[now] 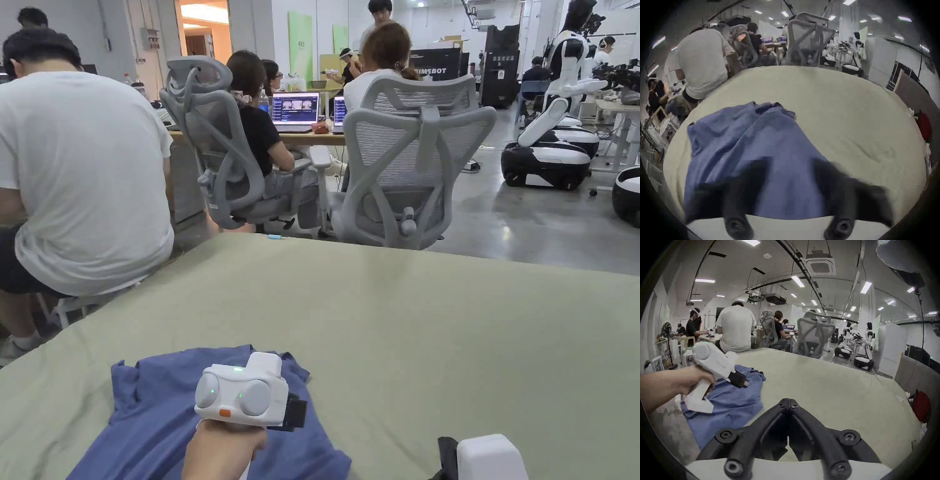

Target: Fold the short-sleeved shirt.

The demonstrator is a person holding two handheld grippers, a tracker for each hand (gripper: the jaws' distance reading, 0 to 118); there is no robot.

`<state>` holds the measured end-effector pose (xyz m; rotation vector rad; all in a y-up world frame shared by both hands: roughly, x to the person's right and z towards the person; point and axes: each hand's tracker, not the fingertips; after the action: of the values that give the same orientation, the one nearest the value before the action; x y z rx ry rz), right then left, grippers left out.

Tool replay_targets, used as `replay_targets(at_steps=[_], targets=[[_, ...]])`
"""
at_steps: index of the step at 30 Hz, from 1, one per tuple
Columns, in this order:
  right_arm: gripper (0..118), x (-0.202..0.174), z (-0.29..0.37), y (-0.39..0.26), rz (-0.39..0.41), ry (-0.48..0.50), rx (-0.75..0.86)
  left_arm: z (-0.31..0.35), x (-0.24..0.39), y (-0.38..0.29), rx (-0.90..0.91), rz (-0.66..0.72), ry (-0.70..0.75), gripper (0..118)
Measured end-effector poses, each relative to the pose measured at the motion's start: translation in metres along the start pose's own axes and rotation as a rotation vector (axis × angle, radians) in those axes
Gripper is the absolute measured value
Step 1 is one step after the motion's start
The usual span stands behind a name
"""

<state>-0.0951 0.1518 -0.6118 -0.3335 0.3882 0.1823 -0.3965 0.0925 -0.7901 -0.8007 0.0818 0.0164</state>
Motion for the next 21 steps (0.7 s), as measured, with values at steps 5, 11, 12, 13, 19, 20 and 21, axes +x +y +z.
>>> replay_targets(at_steps=[5,11,12,13,19,20,21], targets=[[0,0.019,-0.027,-0.011,0.011,-0.020,-0.045,-0.057,-0.003,-0.003,-0.143,0.020,0.006,86],[0,0.046,-0.033,-0.024,-0.017,-0.048,-0.088,-0.052,-0.007,0.002,-0.139,0.035,-0.030,28],[0,0.050,-0.031,-0.025,-0.029,-0.053,-0.088,-0.048,-0.009,0.001,-0.127,0.033,-0.029,2],[0,0.054,-0.027,-0.024,-0.043,-0.057,-0.086,-0.044,-0.010,-0.001,-0.133,0.052,-0.060,2],[0,0.088,0.017,-0.020,-0.068,-0.118,-0.054,0.012,0.051,0.027,-0.001,0.022,-0.152,2],[0,0.096,0.026,-0.019,-0.074,-0.139,-0.049,0.024,0.070,0.033,0.023,0.000,-0.181,2],[0,0.105,0.035,-0.019,-0.087,-0.158,-0.043,0.037,0.091,0.040,0.057,-0.030,-0.217,2]])
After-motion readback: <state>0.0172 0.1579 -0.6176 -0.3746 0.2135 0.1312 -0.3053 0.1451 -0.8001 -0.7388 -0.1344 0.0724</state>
